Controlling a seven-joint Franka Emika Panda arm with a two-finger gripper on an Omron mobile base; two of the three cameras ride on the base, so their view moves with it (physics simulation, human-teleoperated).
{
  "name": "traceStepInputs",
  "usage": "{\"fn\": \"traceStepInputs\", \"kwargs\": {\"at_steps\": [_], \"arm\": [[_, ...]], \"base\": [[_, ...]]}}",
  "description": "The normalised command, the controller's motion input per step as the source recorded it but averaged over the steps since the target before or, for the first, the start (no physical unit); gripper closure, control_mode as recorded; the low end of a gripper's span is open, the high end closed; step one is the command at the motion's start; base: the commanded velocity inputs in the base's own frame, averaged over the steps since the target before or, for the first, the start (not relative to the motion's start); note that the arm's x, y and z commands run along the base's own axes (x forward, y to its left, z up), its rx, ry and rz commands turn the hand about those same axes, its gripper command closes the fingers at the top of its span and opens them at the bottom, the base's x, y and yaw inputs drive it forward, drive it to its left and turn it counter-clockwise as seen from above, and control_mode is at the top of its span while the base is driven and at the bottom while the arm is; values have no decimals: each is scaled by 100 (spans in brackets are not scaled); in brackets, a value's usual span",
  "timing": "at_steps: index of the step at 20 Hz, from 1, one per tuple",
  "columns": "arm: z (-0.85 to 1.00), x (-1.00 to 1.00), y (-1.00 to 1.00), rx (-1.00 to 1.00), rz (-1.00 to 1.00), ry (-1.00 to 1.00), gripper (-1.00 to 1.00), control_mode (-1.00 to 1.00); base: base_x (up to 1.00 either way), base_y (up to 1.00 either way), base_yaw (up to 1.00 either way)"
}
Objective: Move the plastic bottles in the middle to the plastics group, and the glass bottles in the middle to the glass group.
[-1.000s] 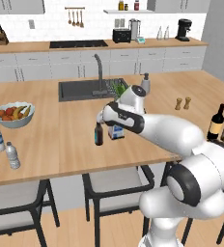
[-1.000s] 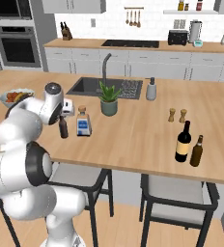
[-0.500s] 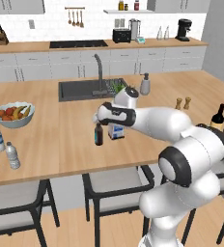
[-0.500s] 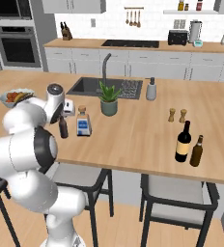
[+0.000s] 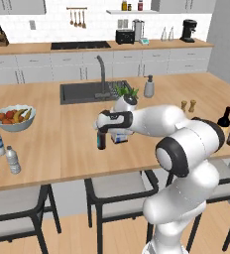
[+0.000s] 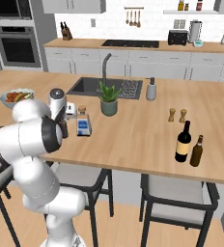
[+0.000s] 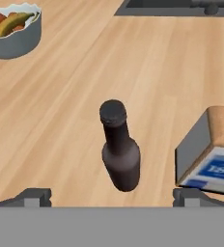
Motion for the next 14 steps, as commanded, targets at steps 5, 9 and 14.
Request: {"fn": "traceStepInputs", "kwargs": {"at_steps": [5, 9, 14], "arm": [[-14, 29, 2, -5, 0, 0, -100, -100], [-16, 27, 9, -1, 0, 0, -100, -100], [-17, 23, 13, 0, 0, 0, -100, -100]], "base": [[0, 0, 0], [0, 0, 0], [0, 0, 0]]}}
